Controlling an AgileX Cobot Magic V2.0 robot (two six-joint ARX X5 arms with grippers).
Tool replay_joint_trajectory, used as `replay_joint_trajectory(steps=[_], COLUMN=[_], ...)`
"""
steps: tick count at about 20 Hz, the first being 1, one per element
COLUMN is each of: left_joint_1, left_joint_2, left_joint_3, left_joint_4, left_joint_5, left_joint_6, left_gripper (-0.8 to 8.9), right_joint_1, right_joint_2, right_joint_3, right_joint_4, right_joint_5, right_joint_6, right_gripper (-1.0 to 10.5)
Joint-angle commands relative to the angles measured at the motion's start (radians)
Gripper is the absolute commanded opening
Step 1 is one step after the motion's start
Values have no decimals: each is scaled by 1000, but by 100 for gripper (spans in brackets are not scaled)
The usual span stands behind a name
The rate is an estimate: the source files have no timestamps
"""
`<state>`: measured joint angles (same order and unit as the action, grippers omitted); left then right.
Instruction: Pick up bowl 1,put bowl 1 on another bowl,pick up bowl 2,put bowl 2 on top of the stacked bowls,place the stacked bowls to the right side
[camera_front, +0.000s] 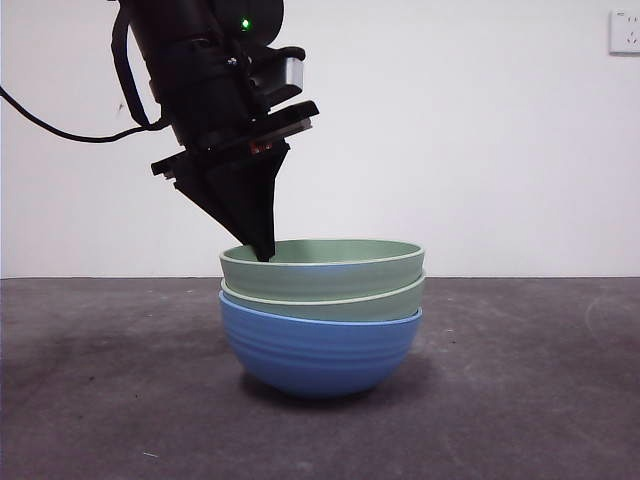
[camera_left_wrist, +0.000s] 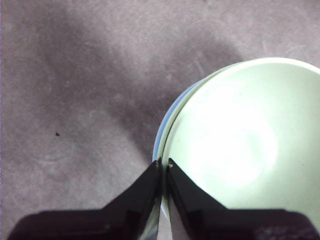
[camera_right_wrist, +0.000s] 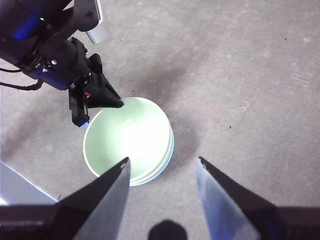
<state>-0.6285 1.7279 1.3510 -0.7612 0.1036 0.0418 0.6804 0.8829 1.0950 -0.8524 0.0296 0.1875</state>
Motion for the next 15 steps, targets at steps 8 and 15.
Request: replay_joint_trajectory(steps=[8, 15], left_joint_1=[2, 2], left_joint_2=[-30, -224], left_joint_3=[-1, 63], left_joint_4=[-26, -176], left_joint_5=[3, 2], left_joint_6=[-23, -23], left_gripper=[324, 323], right_joint_1=[2, 2], right_joint_2=[7, 130], right_joint_3=[-2, -2], right_joint_4=[1, 9], right_joint_5=[-2, -4], right_joint_6=[34, 51], right_gripper=[231, 450])
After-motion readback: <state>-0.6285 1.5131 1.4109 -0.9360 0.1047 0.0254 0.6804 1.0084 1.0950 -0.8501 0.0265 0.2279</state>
